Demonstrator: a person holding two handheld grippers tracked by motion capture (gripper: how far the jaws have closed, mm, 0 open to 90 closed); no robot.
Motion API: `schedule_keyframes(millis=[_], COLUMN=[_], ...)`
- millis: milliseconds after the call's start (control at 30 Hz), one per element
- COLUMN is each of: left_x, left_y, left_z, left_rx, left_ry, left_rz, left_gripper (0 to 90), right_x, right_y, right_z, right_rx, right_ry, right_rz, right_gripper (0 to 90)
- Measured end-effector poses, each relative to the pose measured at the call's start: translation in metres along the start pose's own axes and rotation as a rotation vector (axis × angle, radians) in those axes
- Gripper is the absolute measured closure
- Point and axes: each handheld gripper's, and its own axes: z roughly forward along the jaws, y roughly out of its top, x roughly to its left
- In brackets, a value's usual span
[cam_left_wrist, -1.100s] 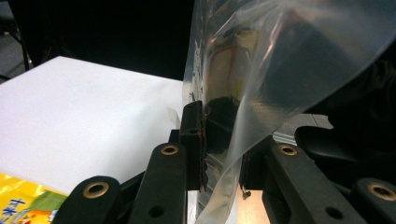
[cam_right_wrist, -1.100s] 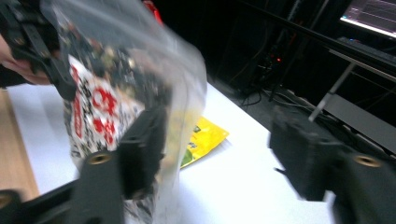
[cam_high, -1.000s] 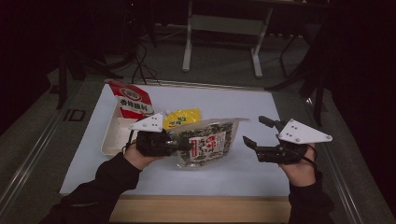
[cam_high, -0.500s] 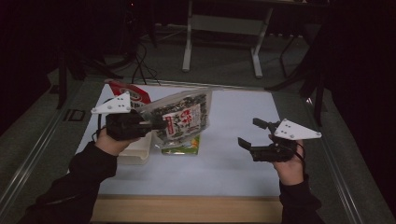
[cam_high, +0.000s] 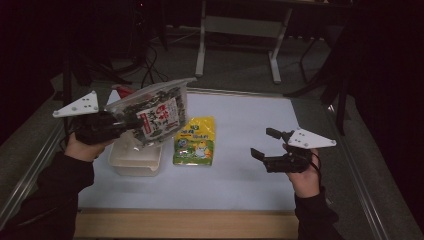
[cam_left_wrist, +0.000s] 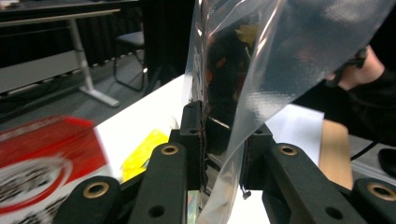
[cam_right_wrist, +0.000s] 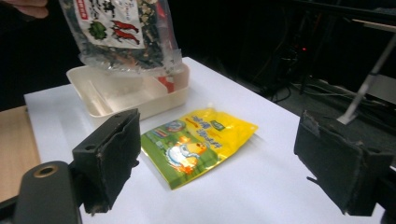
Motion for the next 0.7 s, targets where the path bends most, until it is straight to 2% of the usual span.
schedule_keyframes(millis=[67, 133, 300, 333, 400, 467, 700], left_x=[0.002, 0.005, 0.008, 0.011, 0.014, 0.016, 0.033], left_y=[-0.003, -0.007, -0.013, -0.018, -0.021, -0.023, -0.039], left_z=[-0.005, -0.011, -0.019, -0.026, -0.029, -0.030, -0.027], left_rx=[0.021, 0.037, 0.048, 0.063, 0.078, 0.082, 0.120], left_ry=[0.030, 0.047, 0.059, 0.067, 0.078, 0.079, 0.112], left_rz=[0.011, -0.002, -0.017, -0.025, -0.032, -0.034, -0.083], left_gripper=[76.7, 76.7, 76.7, 76.7, 76.6, 76.6, 76.6], right_x=[0.001, 0.001, 0.002, 0.001, 0.001, 0.001, 0.003], right_y=[0.000, 0.000, 0.001, 0.001, 0.001, 0.001, 0.000], right_z=[0.001, 0.002, 0.001, 0.001, 0.001, 0.001, 0.004], right_rx=[0.003, -0.001, -0.003, -0.001, 0.000, 0.002, 0.001], right_ry=[0.012, 0.033, 0.029, 0.025, 0.024, 0.024, 0.030], right_rz=[-0.002, 0.001, -0.002, 0.001, 0.001, 0.001, 0.002], right_gripper=[14.6, 14.5, 14.5, 14.5, 14.5, 14.6, 14.6])
